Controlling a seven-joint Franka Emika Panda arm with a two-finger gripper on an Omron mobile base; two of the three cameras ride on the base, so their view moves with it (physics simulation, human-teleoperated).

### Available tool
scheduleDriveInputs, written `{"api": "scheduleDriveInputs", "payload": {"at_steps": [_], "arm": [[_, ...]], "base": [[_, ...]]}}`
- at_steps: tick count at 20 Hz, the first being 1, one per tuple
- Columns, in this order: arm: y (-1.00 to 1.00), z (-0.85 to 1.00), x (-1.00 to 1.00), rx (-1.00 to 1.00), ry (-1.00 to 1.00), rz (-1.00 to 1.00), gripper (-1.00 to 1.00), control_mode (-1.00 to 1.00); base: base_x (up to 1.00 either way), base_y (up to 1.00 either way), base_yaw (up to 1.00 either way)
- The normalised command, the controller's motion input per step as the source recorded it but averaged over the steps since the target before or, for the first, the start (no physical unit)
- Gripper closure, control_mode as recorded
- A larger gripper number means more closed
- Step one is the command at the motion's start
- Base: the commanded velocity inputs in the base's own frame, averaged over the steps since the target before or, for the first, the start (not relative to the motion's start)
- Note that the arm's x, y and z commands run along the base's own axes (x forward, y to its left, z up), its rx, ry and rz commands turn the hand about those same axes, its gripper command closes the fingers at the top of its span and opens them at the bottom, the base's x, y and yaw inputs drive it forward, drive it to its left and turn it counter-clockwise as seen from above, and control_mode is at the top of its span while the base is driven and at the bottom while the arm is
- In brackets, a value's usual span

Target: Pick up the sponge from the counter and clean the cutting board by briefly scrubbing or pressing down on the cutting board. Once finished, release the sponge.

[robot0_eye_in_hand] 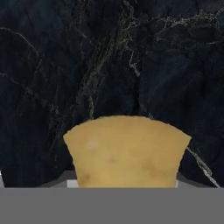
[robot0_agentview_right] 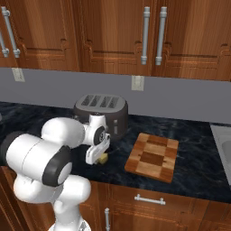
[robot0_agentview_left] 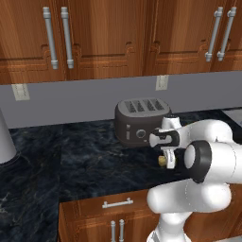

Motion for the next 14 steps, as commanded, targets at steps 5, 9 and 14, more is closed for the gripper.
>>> {"api": "scheduleDriveInputs", "payload": {"at_steps": [5, 9, 14], "arm": [[0.00, -0.21, 0.22, 0.01, 0.00, 0.05, -1.00, -1.00], [0.00, 0.01, 0.04, 0.03, 0.00, 0.01, -1.00, -1.00], [0.00, 0.26, -0.02, 0.01, -0.02, 0.00, -1.00, -1.00]], "base": [[0.00, 0.00, 0.00], [0.00, 0.00, 0.00], [0.00, 0.00, 0.00]]}}
